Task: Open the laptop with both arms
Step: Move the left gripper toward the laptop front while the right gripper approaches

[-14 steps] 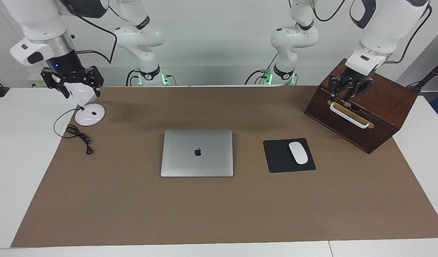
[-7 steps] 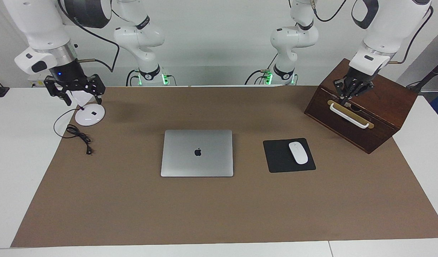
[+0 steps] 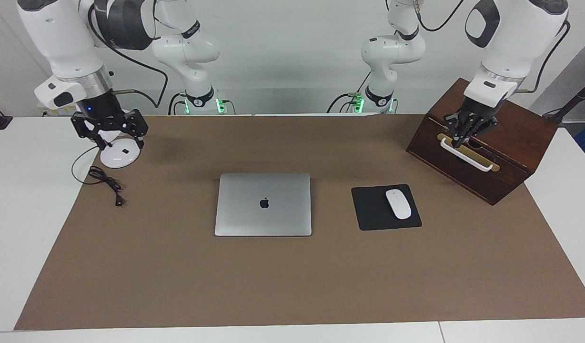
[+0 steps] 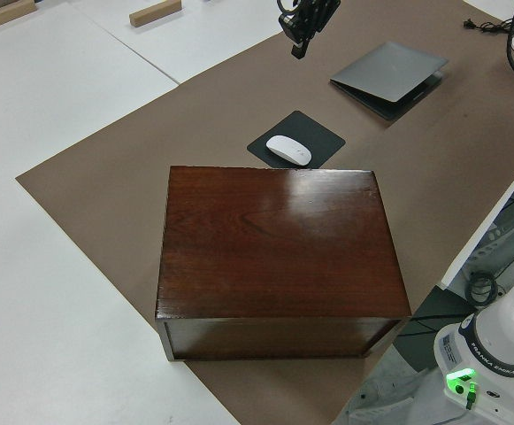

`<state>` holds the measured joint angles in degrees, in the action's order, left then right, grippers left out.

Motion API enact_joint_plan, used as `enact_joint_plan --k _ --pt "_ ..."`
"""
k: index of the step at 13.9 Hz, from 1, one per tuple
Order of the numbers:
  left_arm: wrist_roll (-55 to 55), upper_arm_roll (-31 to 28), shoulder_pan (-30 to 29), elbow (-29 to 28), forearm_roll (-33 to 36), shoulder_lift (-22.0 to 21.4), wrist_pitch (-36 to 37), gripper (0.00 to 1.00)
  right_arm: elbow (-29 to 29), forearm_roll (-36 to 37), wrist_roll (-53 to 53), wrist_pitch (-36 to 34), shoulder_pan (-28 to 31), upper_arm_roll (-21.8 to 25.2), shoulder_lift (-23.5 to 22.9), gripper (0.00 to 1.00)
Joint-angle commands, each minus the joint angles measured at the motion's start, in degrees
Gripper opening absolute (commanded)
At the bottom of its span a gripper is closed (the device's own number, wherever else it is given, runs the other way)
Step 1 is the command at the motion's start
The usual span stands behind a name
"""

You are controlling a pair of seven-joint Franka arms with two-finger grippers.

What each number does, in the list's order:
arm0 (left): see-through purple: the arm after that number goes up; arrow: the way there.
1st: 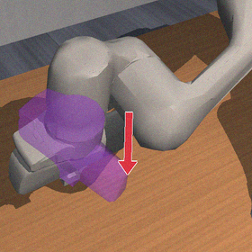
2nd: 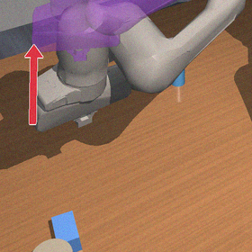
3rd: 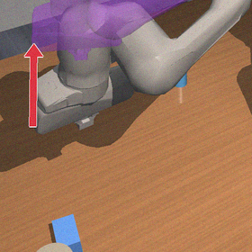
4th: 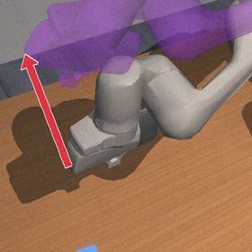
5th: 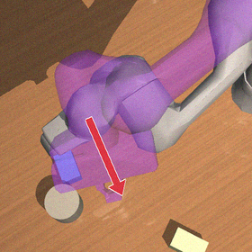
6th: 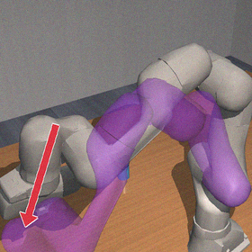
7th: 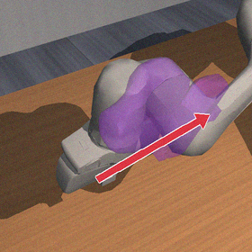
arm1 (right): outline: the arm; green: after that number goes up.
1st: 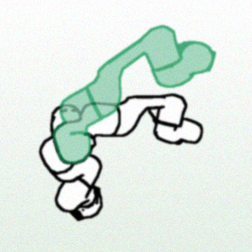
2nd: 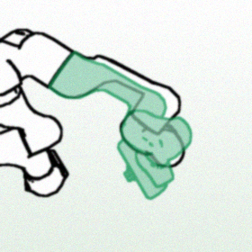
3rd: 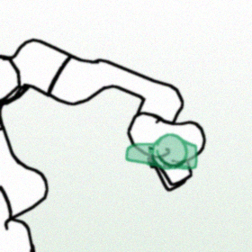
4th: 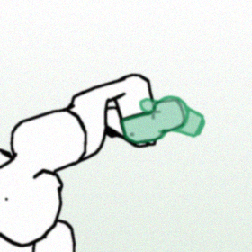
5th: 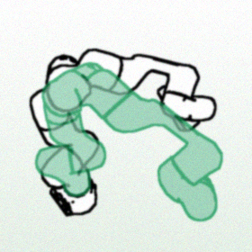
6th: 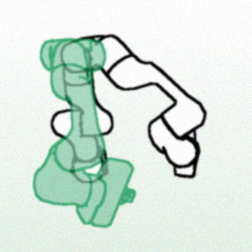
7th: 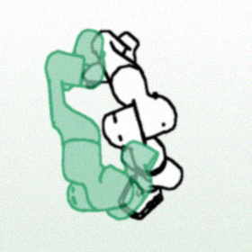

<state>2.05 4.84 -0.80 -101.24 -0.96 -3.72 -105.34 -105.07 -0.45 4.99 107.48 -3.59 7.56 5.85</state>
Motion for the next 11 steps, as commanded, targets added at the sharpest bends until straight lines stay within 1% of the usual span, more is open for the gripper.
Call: enact_joint_plan --k 1,3,5,7,8,10,11 --pt "-0.2 -0.2 2.2 -10.8 0.7 -5.4 -10.6 0.0 -4.9 -2.5 -2.4 3.2 0.4 -0.3 3.2 1.0" --pt "-0.3 -0.2 3.3 -18.0 0.3 -8.3 -18.5 0.0 -8.5 -5.6 -3.2 7.1 0.4 -0.3 4.0 1.0" --pt "-0.3 -0.2 4.2 -23.1 -0.1 -10.4 -24.0 0.0 -12.0 -8.3 -3.2 11.2 0.3 -0.3 4.5 1.0" --pt "-0.2 -0.2 6.4 -28.4 -0.1 -12.7 -29.4 0.0 -15.5 -11.2 -4.2 15.3 -0.2 -0.3 5.1 1.0" --pt "-0.3 -0.2 7.0 -31.5 -0.1 -14.2 -32.7 0.0 -18.1 -12.6 -5.2 18.3 -0.7 -0.4 5.7 1.0" --pt "-0.7 -0.2 9.4 -36.8 -0.1 -16.6 -37.6 0.0 -22.8 -16.3 -8.9 24.3 -3.6 -0.4 6.7 1.0" --pt "-0.7 -0.2 10.4 -38.5 -0.1 -17.5 -39.1 0.0 -23.5 -18.3 -11.0 25.5 -4.5 -0.4 6.6 1.0"
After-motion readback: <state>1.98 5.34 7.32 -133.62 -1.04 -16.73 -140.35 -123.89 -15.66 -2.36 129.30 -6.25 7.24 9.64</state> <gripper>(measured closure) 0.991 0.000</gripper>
